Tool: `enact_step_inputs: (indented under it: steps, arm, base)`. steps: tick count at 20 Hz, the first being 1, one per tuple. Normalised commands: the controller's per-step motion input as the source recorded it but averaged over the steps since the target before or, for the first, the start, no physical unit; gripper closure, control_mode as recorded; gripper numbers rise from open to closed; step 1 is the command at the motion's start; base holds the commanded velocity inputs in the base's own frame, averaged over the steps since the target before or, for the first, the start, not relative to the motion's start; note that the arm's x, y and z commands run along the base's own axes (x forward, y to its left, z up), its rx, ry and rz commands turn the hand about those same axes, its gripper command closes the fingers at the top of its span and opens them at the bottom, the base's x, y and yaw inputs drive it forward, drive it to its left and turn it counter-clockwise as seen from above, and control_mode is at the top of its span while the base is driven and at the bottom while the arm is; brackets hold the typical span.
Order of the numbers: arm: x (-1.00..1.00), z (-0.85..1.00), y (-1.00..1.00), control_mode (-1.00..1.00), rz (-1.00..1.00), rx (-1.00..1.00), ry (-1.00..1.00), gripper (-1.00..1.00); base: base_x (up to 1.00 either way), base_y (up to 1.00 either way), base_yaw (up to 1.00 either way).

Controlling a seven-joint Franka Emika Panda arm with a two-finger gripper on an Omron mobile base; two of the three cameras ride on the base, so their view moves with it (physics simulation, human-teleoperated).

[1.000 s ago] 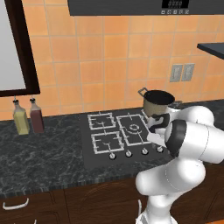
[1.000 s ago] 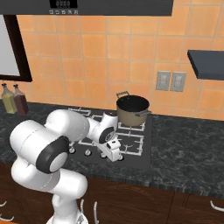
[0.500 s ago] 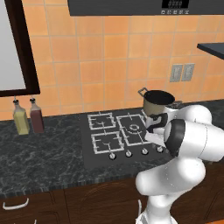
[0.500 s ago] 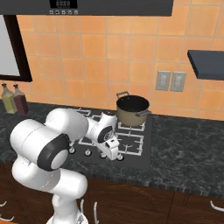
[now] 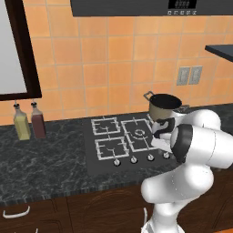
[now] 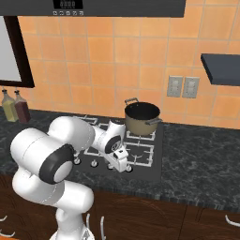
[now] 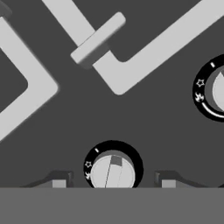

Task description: Turn off the rear right burner of the stove.

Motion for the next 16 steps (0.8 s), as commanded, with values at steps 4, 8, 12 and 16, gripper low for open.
enact_step_inputs:
  steps: [4,8,12,16]
  arm:
    - [0.0,0.0,0.0,-1.0,0.0,0.0,0.0,1.0]
    - [0.0,0.0,0.0,-1.0,-0.11,0.0,0.0,1.0]
    - [0.08,0.0,0.0,-1.0,-0.4,0.0,0.04,1.0]
    - [0.22,0.0,0.0,-1.0,-0.56,0.0,0.08,1.0]
  base:
    - [0.0,0.0,0.0]
    - [0.0,0.0,0.0]
    - [0.0,0.0,0.0]
    - [0.0,0.0,0.0]
